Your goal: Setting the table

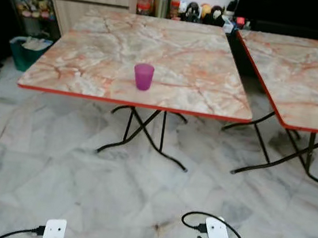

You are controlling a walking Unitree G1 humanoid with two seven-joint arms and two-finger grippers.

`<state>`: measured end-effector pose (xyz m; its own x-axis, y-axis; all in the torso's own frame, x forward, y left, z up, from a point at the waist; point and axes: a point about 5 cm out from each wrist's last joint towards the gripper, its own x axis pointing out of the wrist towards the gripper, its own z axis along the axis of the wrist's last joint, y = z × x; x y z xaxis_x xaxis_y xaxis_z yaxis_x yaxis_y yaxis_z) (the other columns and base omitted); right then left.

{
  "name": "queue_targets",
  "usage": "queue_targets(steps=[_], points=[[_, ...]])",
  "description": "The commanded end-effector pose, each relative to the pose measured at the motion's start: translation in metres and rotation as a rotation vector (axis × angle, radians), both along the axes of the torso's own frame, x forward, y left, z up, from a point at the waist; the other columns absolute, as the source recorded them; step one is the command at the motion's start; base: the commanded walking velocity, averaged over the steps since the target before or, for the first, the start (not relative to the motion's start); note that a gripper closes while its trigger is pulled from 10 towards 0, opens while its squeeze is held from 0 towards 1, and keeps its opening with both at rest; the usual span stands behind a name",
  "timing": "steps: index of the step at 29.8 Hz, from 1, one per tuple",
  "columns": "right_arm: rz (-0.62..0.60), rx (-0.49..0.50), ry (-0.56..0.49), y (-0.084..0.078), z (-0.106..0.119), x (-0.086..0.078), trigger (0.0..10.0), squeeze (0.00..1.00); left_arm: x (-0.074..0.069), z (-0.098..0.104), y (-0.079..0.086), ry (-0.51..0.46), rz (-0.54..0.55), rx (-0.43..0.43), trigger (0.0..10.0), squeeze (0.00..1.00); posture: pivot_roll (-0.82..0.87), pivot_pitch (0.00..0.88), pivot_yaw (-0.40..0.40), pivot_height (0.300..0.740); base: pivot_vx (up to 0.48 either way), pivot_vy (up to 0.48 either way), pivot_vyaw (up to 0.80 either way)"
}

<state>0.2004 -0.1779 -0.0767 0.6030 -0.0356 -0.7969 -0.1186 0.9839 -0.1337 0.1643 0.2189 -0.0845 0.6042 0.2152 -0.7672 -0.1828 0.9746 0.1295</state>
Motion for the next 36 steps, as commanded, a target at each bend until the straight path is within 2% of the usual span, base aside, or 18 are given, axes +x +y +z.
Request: queue_targets(steps=[1,8,12,23,36], points=[[-0.009,0.0,0.003,-0.0015,0.0006,0.0011,10.0,0.0,-0.0003,-0.0006,-0.0014,0.005,-0.005,-0.005,10.0,0.0,0.13,0.1,0.0,0.715,0.371,0.0,0.0],[0.019,0.004,-0.01,0.0045,0.0024,0.0054,10.0,0.0,-0.0006,-0.0007,-0.0013,0.007,-0.006,-0.001,10.0,0.0,0.12,0.102,0.0,0.715,0.411,0.0,0.0],[0.032,0.004,-0.01,0.0061,0.0021,0.0049,10.0,0.0,-0.0013,-0.0012,-0.0022,0.01,-0.008,-0.002,10.0,0.0,0.12,0.104,0.0,0.715,0.414,0.0,0.7],[0.009,0.008,0.009,0.0028,-0.0007,-0.0006,10.0,0.0,-0.0012,-0.0014,-0.0037,0.009,-0.007,-0.005,10.0,0.0,0.12,0.104,-0.006,0.715,0.415,0.0,0.0],[-0.017,-0.004,0.019,0.0024,-0.0001,0.0014,10.0,0.0,-0.001,-0.0014,-0.0037,0.008,-0.011,-0.007,10.0,0.0,0.13,0.091,-0.007,0.715,0.417,0.0,-0.09]])
